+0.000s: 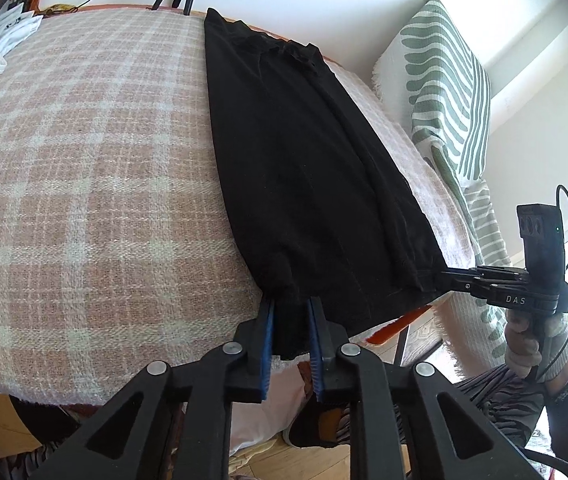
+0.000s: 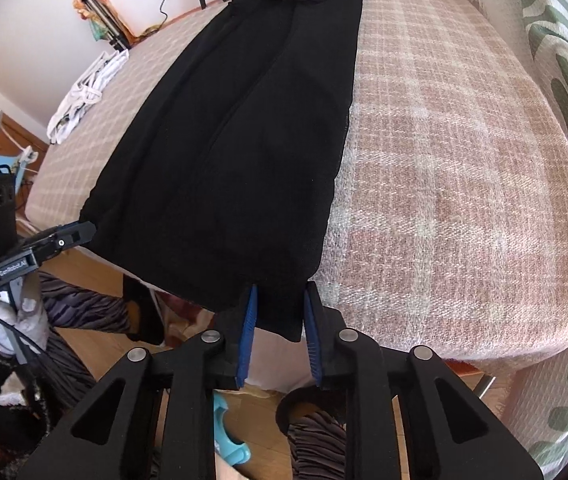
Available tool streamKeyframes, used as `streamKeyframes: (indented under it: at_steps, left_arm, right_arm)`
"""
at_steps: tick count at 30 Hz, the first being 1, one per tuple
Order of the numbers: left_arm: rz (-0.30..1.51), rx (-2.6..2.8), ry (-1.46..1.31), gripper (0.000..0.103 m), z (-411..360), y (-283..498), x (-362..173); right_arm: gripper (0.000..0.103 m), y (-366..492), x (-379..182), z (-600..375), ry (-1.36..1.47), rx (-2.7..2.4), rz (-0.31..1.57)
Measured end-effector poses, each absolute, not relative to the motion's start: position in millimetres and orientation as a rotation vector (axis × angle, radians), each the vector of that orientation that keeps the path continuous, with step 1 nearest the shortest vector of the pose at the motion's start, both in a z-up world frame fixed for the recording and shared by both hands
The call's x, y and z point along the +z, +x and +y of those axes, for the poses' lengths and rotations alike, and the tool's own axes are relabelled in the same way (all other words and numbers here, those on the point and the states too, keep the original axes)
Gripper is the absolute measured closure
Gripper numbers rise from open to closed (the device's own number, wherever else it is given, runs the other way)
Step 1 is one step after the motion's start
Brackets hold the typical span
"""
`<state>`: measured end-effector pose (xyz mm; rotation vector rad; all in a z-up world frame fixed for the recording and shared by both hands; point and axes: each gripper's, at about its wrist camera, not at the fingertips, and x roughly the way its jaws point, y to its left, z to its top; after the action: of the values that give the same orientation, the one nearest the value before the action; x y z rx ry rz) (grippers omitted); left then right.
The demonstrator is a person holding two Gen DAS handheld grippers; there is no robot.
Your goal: Fold small clothes
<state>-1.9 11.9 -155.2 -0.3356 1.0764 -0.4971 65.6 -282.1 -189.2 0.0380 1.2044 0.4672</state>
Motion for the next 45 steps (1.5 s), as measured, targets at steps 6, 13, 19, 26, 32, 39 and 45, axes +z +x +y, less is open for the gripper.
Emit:
streamKeyframes:
  at_steps: [6,13,19,26,32,39,45]
  left_arm:
    - [1.067,-0.509,-0.363,0.101,14.1,1.2,-148.5]
    - [1.035,-0.522,-0.375,0.101,20.7,21.7,-125.1]
    - [0.985,-0.520,-0.321,0.101,15.5,56.0,-100.2]
    - [0.971,-0.499,-0.306,0.101,14.0,113.7,-94.0]
    - [0.998,-0.466,-0.295,0.101,17.3,159.6,-107.8]
    - [1.033,-0.428,-0.315,0.101,22.7,186.2,-130.2]
    - [1.004,-0.391,-0.297,0.084,30.2,191.9,-127.7]
  right_arm:
    - [0.100,72.4,-185.8,-295.0,0.198,0.501,1.207]
    - [0.100,88.5,-162.4,-296.5,0.382,0.547,1.136]
    - [0.100,121.7,-146.3,-287.1,0.412,0.523,1.084]
    - [0.100,177.3,-147.0,-300.8,0.469,0.448,1.059]
    - [0.100,213.8,-155.2,-308.2,0.508,0.409,1.051]
    - [0.100,245.5,-178.1,-312.7,0.518,0.378,1.091]
    - [0.097,253.7,-173.4,-315.8,0.468,0.397,1.074]
